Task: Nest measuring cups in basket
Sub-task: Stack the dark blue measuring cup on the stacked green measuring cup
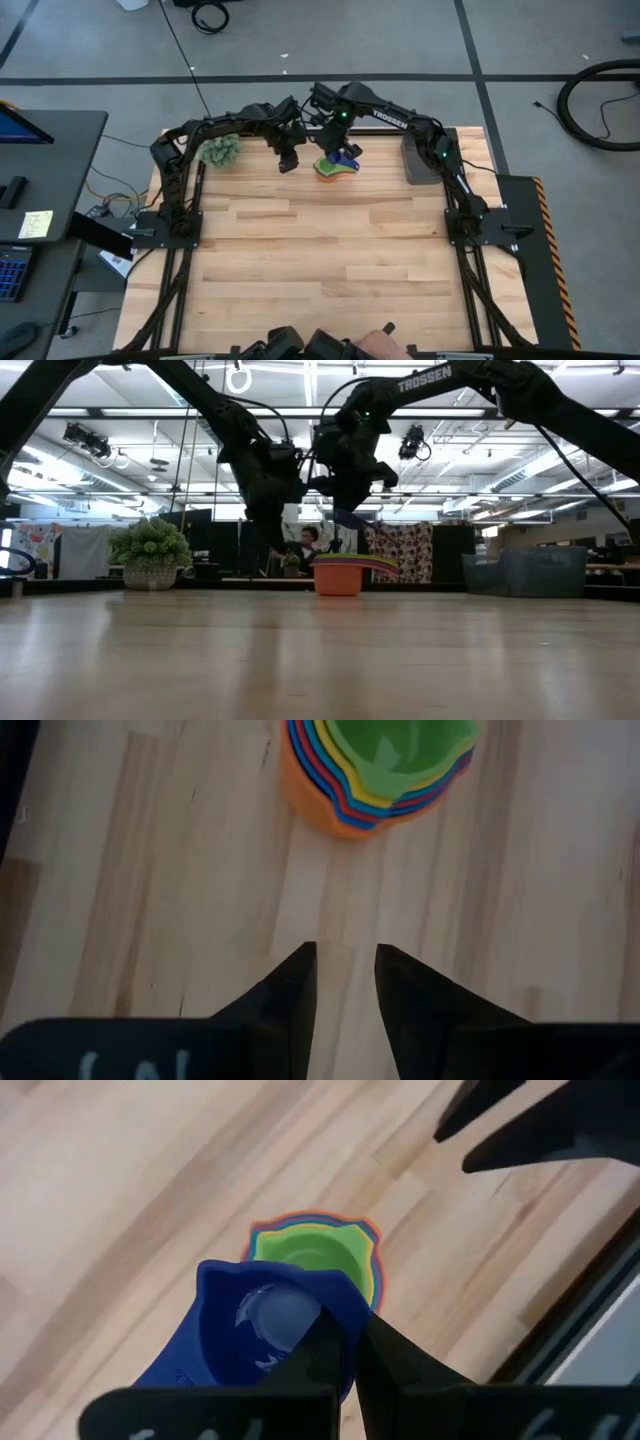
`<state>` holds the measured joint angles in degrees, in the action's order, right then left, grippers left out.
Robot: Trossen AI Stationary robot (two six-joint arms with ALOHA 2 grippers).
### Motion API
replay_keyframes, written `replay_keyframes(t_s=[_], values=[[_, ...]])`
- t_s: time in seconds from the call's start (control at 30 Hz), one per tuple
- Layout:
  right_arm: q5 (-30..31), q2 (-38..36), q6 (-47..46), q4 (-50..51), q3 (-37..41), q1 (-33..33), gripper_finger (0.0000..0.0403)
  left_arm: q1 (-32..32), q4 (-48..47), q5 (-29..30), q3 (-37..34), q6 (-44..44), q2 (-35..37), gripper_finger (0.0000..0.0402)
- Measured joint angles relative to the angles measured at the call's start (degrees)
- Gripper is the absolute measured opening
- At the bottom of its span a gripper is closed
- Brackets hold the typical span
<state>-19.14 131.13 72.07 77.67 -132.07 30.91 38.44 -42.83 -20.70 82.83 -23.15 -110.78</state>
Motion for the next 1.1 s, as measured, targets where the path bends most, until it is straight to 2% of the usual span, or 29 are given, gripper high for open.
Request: replay_keyframes(t_s=[0.1, 0.2, 0.4, 0.53, 0.67, 0.77, 0.93, 1.1], values=[[0.0, 0.0, -7.1, -0.8, 0.0, -0.6, 0.0016, 0.0, 0.1, -0.1, 0.0, 0.7, 0.0, 0.0109], [-0.1, 0.0, -9.9, 0.2, 0.0, -1.0, 0.0016, 0.0, 2.2, 0.0, 0.0, -1.2, -0.2, 0.0109], [0.6, -0.5, -11.6, 4.0, -0.1, -1.1, 0.0016, 0.0, 14.6, 1.3, -0.1, -4.2, -1.1, 0.0109], [2.5, -2.4, -15.0, 5.5, 0.0, 0.3, 0.0016, 0.2, 23.2, 0.9, 0.0, 0.4, -3.2, 0.0109], [2.5, -6.2, -18.3, 5.8, 0.1, 2.7, 0.0016, 0.2, 24.9, -2.3, 0.2, 9.9, -3.6, 0.0109], [2.7, -9.3, -21.5, 7.5, 0.1, 4.7, 0.0016, -0.1, 24.1, -5.7, 3.1, 18.0, -3.2, 0.0109], [5.5, -13.1, -25.3, 7.2, 0.1, 7.1, 0.0016, -1.9, 25.1, -3.0, 8.5, 25.6, -3.2, 0.0109], [10.6, -15.0, -25.4, 9.6, 0.1, 9.1, 0.0016, -6.2, 27.9, 5.2, 13.0, 28.0, -5.1, 0.0109]])
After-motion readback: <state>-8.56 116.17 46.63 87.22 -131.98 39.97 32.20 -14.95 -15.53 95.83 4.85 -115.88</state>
